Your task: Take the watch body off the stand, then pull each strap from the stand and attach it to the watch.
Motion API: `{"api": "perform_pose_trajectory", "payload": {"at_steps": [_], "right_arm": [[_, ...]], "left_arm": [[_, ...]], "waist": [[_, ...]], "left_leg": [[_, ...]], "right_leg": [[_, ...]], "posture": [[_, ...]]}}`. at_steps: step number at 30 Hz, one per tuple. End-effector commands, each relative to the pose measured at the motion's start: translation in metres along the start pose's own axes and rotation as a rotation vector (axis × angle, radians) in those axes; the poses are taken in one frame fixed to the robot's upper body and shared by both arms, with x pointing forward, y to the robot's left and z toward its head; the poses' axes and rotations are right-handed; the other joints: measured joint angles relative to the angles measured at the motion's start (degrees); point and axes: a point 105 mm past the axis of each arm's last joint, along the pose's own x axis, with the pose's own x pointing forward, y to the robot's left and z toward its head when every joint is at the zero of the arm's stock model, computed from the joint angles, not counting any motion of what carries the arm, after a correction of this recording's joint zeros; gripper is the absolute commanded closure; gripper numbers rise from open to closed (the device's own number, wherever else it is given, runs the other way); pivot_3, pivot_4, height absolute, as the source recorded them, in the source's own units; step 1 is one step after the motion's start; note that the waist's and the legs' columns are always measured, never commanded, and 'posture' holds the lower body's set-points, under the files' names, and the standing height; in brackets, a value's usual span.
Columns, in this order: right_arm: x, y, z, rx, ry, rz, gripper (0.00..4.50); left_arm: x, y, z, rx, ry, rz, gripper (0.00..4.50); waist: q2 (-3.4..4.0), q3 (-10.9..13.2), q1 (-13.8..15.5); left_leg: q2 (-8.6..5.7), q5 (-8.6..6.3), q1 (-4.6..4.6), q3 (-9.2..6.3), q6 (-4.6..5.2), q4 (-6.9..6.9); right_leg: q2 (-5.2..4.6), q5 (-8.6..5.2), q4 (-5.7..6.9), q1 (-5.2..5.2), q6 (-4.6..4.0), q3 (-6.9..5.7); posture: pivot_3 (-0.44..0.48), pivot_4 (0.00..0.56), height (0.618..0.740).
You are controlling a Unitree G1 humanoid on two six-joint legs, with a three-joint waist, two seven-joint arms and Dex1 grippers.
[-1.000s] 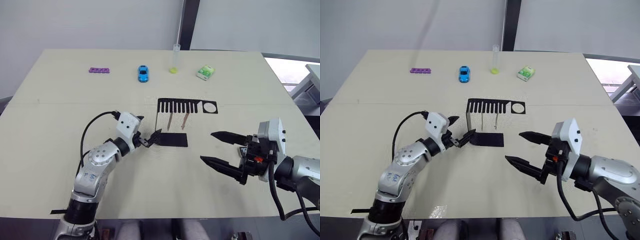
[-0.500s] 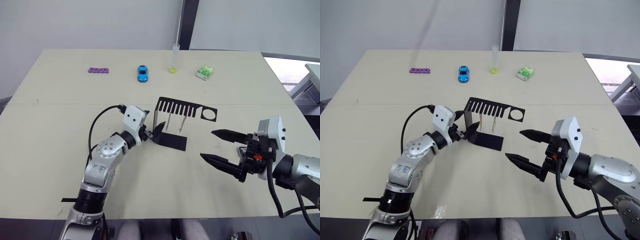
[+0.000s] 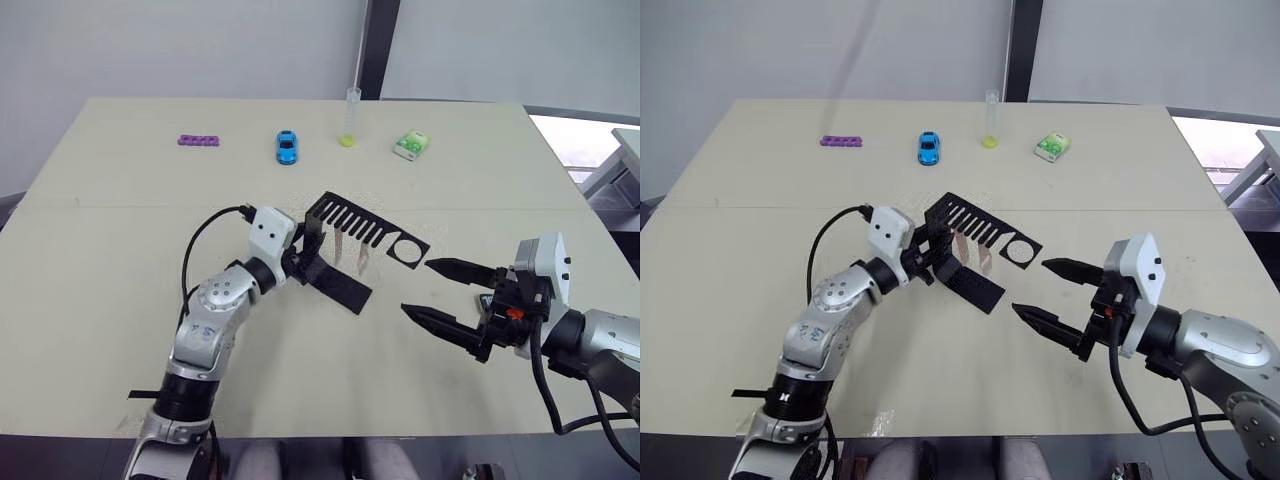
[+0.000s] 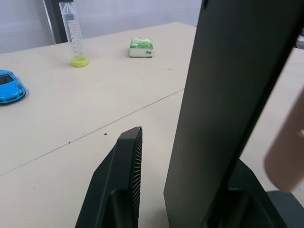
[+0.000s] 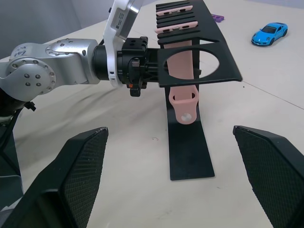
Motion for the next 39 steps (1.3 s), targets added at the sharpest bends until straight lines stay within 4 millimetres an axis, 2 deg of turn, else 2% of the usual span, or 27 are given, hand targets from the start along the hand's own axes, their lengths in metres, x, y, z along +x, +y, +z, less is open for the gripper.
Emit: {"api": "perform_pose_trajectory", "payload": {"at_steps": [1, 3, 5, 15, 20, 29, 35, 39], "right_arm": [[0.001, 0.003, 0.009, -0.036, -0.034, 0.0, 0.0], [0.001, 0.003, 0.009, -0.036, -0.035, 0.0, 0.0], [0.001, 0.003, 0.009, -0.037, -0.034, 0.002, 0.0], [0.001, 0.002, 0.011, -0.047, -0.037, -0.002, 0.0], [0.006, 0.001, 0.015, -0.062, -0.053, -0.008, 0.0], [0.029, -0.008, 0.015, -0.081, -0.064, -0.089, 0.0], [0.047, -0.024, 0.016, -0.079, -0.084, -0.222, 0.0], [0.067, -0.035, 0.022, -0.047, -0.104, -0.358, 0.0]], "left_arm": [[0.001, -0.002, 0.013, 0.024, -0.057, -0.012, 3.09], [0.001, -0.004, 0.014, 0.025, -0.067, -0.026, 3.61], [0.001, -0.004, 0.014, 0.029, -0.065, -0.027, 4.49], [0.005, 0.003, 0.021, 0.041, -0.084, 0.022, 4.49], [0.016, 0.017, 0.027, 0.048, -0.092, 0.113, 4.49], [0.042, 0.034, 0.026, 0.03, -0.057, 0.285, 4.49], [0.048, 0.033, 0.026, 0.043, -0.049, 0.326, 4.49], [0.048, 0.029, 0.026, 0.036, -0.051, 0.318, 4.49]], "waist": [[0.0, 0.0, -0.01], [0.0, 0.0, 0.0], [0.0, 0.0, 0.0], [-0.01, 0.01, 0.03], [-0.03, 0.02, 0.07], [-0.07, 0.04, 0.17], [-0.06, 0.04, -0.01], [-0.06, 0.04, -0.28]], "left_leg": [[0.0, 0.0, 0.0, 0.0, 0.0, 0.0], [0.0, 0.0, 0.0, 0.0, 0.0, 0.0], [0.0, 0.0, 0.0, 0.0, 0.0, 0.0], [0.0, 0.0, -0.01, 0.0, 0.0, 0.0], [0.0, 0.0, -0.02, 0.0, 0.0, 0.01], [0.0, 0.01, -0.15, -0.01, -0.01, 0.04], [0.0, 0.02, -0.15, 0.0, -0.03, 0.04], [0.02, 0.04, -0.16, 0.01, -0.06, 0.04]], "right_leg": [[0.0, 0.0, 0.0, 0.0, 0.0, 0.0], [0.0, 0.0, 0.0, 0.0, 0.0, 0.0], [0.0, 0.0, 0.0, 0.0, 0.0, 0.0], [0.0, 0.0, -0.01, 0.0, 0.0, 0.0], [0.0, 0.0, -0.01, -0.01, 0.0, -0.01], [-0.04, 0.0, 0.01, -0.14, 0.0, -0.05], [-0.05, 0.0, 0.08, -0.19, 0.0, -0.05], [-0.06, 0.0, 0.15, -0.23, 0.0, -0.06]], "posture": [[0.0, 0.15, 0.74], [0.0, 0.15, 0.74], [0.0, 0.15, 0.74], [0.0, 0.15, 0.74], [0.0, 0.15, 0.74], [0.0, 0.15, 0.74], [0.0, 0.15, 0.74], [0.0, 0.15, 0.74]]}}
